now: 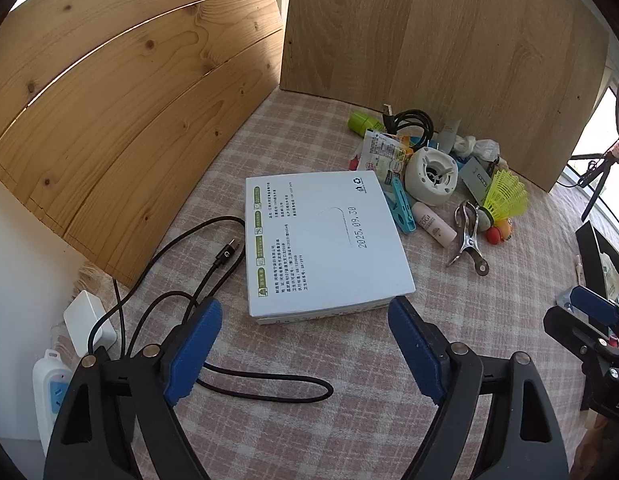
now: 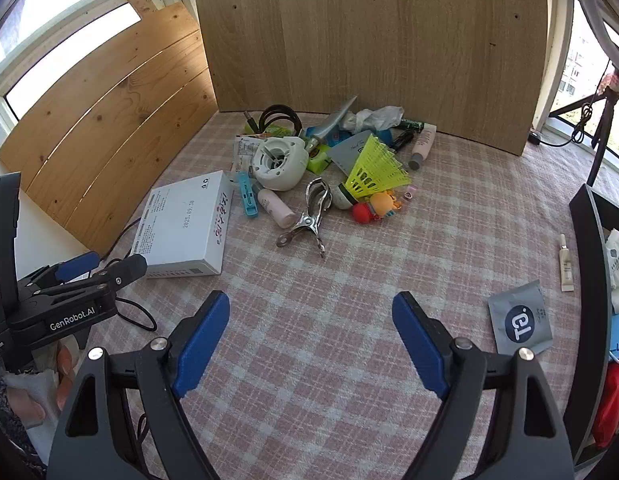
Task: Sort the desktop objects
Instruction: 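Grasp the white printed box with both grippers from its sides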
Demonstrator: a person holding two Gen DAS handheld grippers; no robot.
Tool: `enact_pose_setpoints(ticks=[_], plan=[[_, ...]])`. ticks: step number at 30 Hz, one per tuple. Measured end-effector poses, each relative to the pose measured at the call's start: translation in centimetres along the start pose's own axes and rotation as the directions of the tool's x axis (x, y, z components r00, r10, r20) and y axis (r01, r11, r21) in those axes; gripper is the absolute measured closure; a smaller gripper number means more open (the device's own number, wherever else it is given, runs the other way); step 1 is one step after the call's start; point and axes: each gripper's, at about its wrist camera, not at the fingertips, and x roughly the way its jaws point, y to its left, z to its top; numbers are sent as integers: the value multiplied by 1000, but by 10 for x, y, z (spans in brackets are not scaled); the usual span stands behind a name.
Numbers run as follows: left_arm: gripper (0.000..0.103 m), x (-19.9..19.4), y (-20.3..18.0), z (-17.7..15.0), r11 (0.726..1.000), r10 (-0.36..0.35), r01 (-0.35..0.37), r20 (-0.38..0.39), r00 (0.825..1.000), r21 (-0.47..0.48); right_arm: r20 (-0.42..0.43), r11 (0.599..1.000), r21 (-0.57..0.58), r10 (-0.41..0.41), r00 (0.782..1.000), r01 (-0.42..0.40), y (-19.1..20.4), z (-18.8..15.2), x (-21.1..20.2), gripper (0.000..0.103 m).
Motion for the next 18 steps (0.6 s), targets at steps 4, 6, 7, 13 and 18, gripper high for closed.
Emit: enact_pose_setpoints(ticks=[4,6,7,13,18], plan=[[38,13,25,12,991,-74,66,-67,995,-115,-60,998,-39,46,997,-49,27,25,24,40],[41,19,34,16,980,-120,103,-93,988,-170,-95,996,-43,68,993,-72,37,35,38,43],[41,21,38,16,975,-138,117,-102,985,-192,-113,995,-40,82,990,-87,41,38,45,46],[53,32,40,19,971,-160,129,-144,977,-201,-199,989,2,143,969,-145,55,50,81,54],[60,38,38,15,960,-184,141,-166,969,-242,-244,986,18,165,956,-165,63,58,107,61]])
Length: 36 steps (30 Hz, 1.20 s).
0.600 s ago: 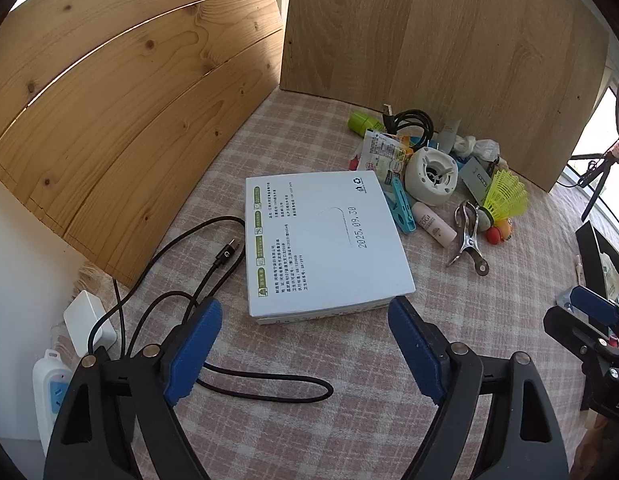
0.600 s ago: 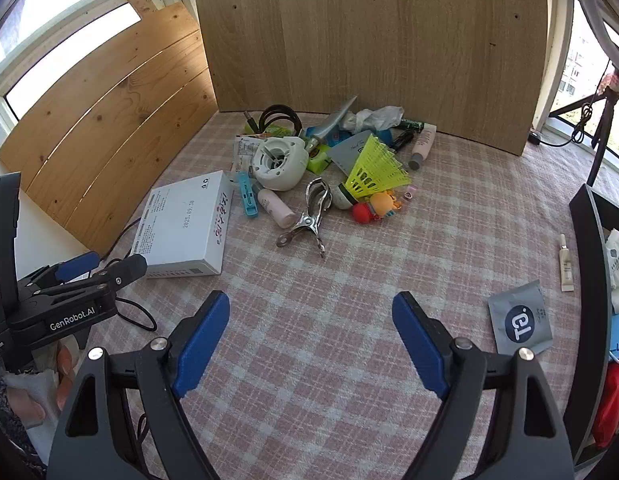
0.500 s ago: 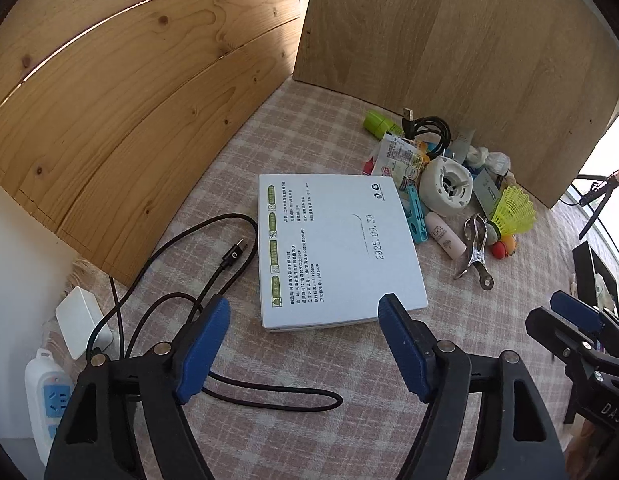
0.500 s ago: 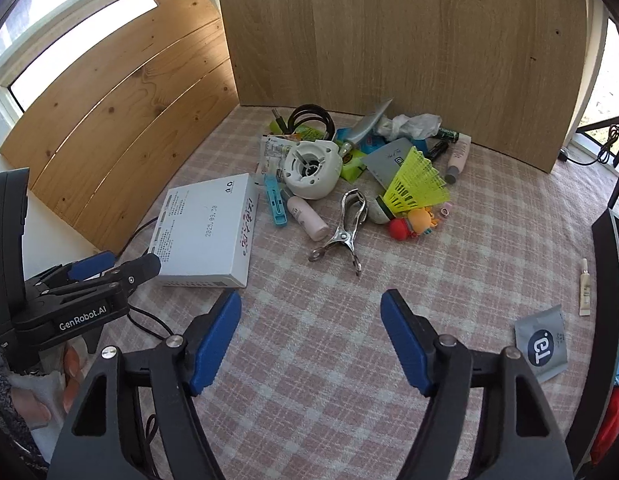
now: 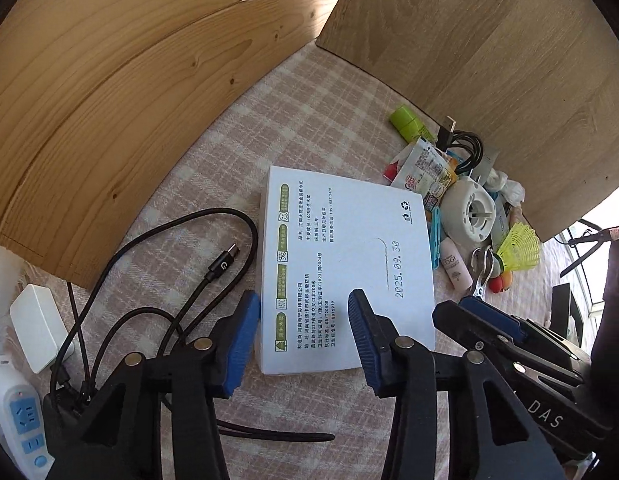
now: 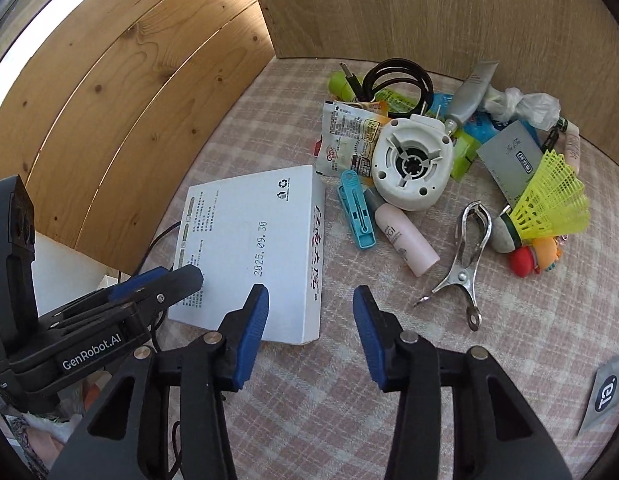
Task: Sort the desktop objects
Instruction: 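Grasp the white printed box with both grippers from its sides, then carry the white box into the black tray and open both grippers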
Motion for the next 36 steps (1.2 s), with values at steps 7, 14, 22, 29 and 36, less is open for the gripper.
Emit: enact_pose_setpoints(ticks=[7,14,22,29,36], plan=[[61,-6,0,-16,999,-26,26,2,1000,-35,-46,998,44,56,997,-54,-7,17,22,68],[61,-21,-10,-45,999,-4,4,12,1000,-43,-55,997,27,72,996,-71,-3,20,28,70],[61,-80,-34,-98,1000,-15,15,60,998,-11,-5,996,22,88,996,-88,-10,15,-3,70],[61,-139,-62,-98,999,-39,36,93,995,38,72,995,20,91,993,-93,-28,-3,-50,70],[61,-121,-145,-82,988,-79,65,93,993,140,155,994,81,58,986,-71,-84,-36,-110,70]])
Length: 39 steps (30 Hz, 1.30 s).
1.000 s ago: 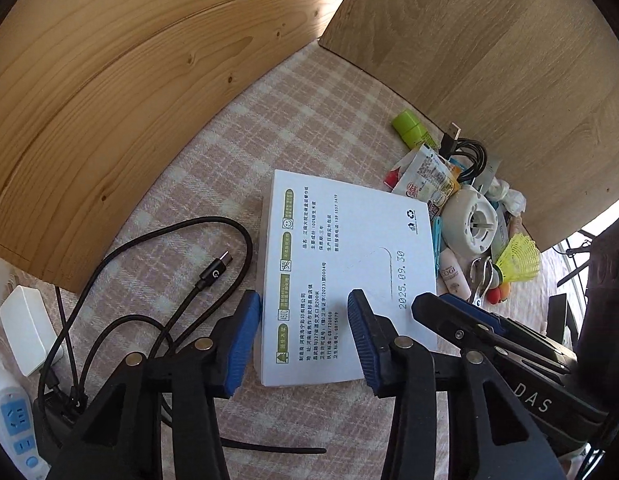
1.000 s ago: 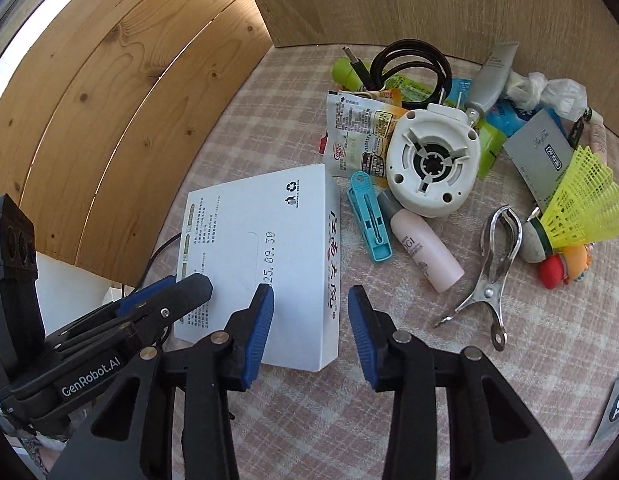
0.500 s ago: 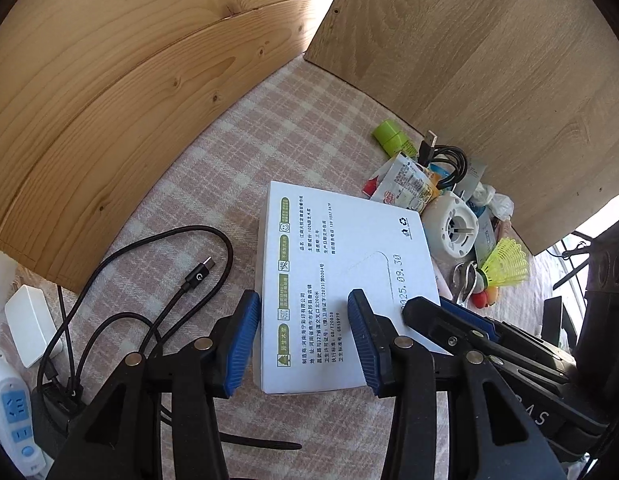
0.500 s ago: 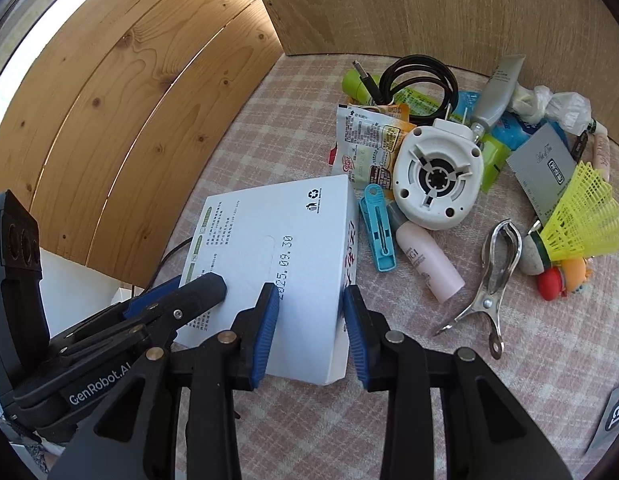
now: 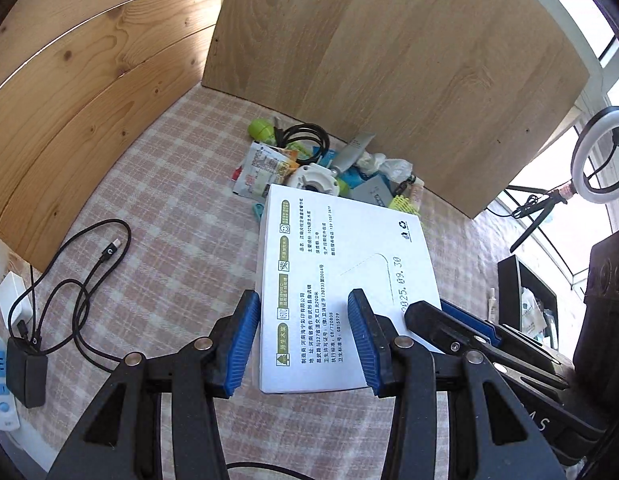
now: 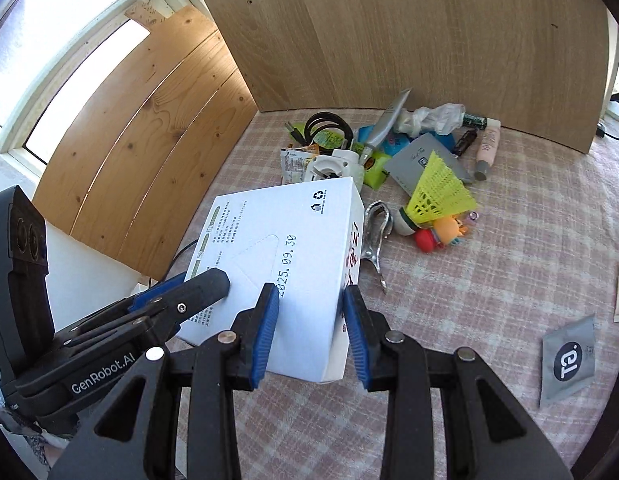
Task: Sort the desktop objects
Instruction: 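Carry the white box into the black tray and open both grippers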
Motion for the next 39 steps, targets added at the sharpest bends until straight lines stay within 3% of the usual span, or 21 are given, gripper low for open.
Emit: enact_pose_setpoints(ticks=[2,13,18,25,28,31,39], plan=[[61,44,-26,18,999,-16,16,-8,1000,37,24,1000,22,-17,1000,16,-23,-5,-23,70],[61,89,-221,-17,960,-169,183,-83,982,210,122,971,194,-166,978,141,-177,-39,-152,70],[60,104,-306,-47,922,-221,252,-136,966,294,138,938,261,-270,953,228,-241,-59,-203,70],[60,114,-399,-72,857,-259,322,-206,944,403,151,886,370,-354,923,279,-314,-85,-258,70],[59,116,-423,-79,834,-256,344,-249,934,431,140,864,389,-398,907,319,-332,-93,-275,70],[59,105,-433,-87,812,-251,328,-218,943,484,161,835,423,-452,877,353,-344,-100,-292,70],[59,110,-407,-75,831,-226,300,-209,952,468,183,846,421,-434,882,328,-336,-105,-287,70]])
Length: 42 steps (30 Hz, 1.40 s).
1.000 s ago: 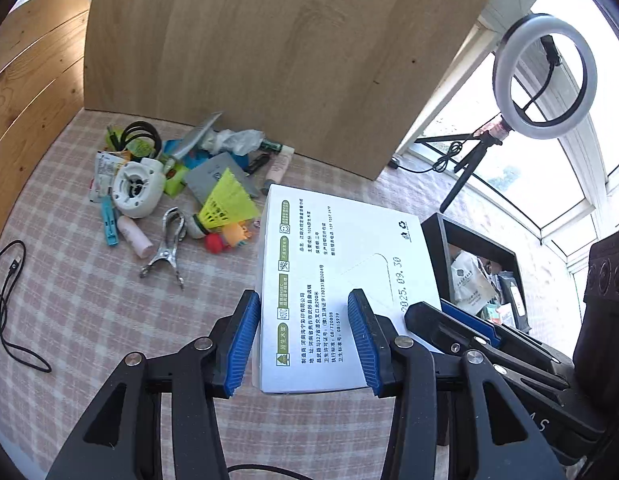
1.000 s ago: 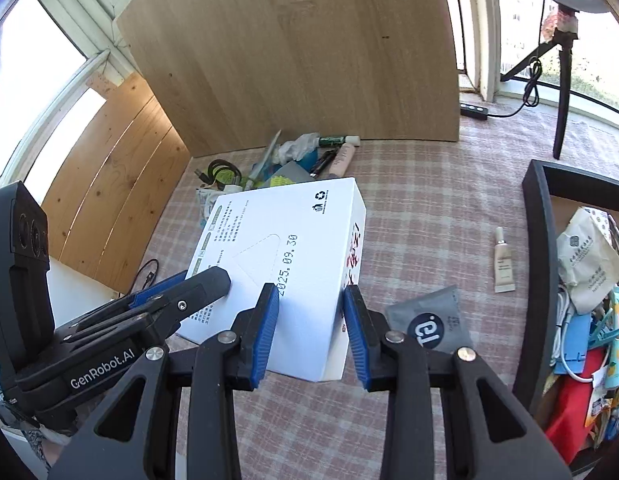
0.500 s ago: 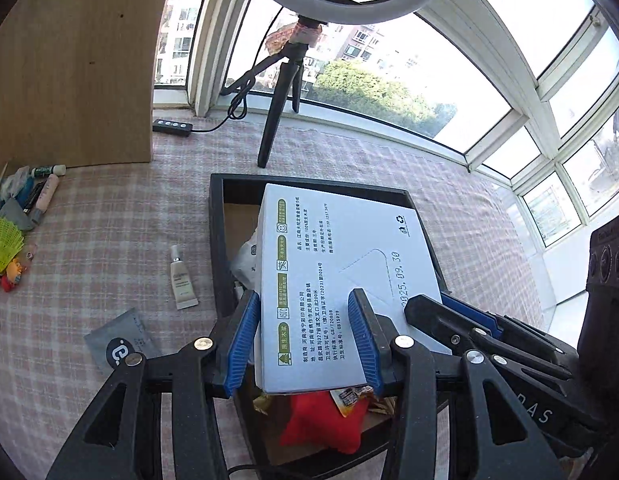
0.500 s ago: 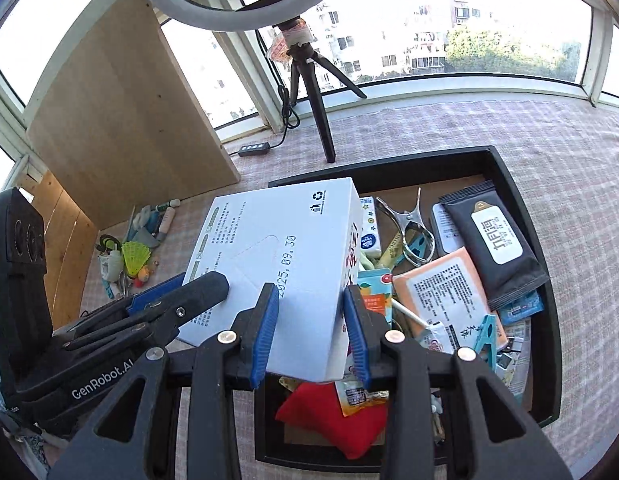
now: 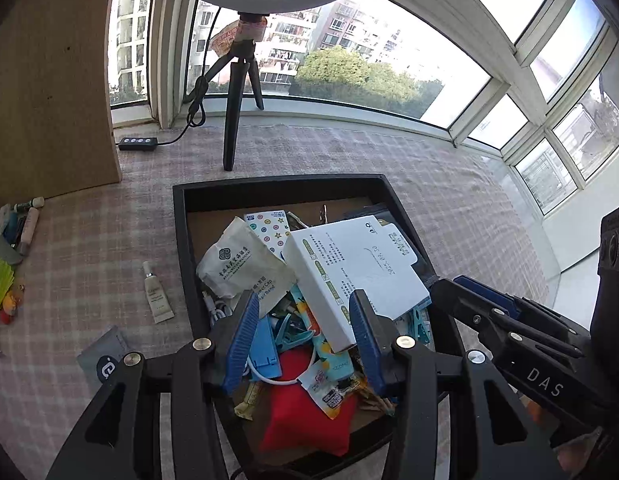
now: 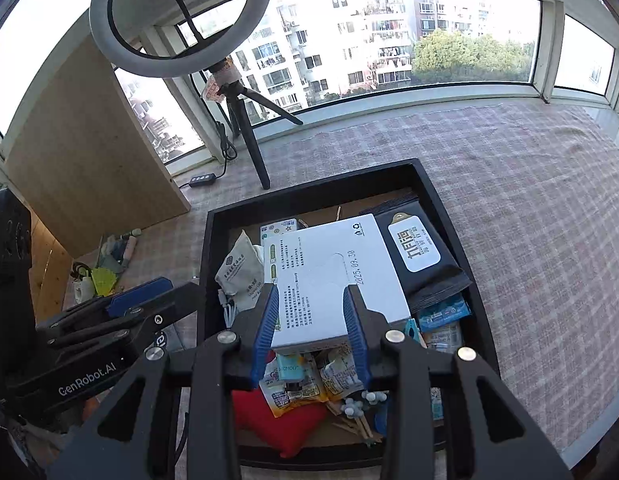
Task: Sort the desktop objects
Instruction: 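Carry the white box into the black tray and open both grippers, then grasp the yellow shuttlecock with the left gripper while the right gripper grasps the grey Tel packet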
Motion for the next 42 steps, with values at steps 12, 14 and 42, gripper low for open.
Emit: enact_pose_setpoints(ticks=[12,14,42], plan=[[59,-43,125,-28,986,121,-120,1,993,-115,-66,990,-119,69,995,-76,89,-23,26,64],[58,-54,151,-33,980,139,-138,-2,990,-140,-82,986,-142,80,993,-92,107,-28,32,58],[41,-35,343,-23,947,307,-318,-168,937,-46,-325,931,-359,-57,944,-67,239,-78,153,39]])
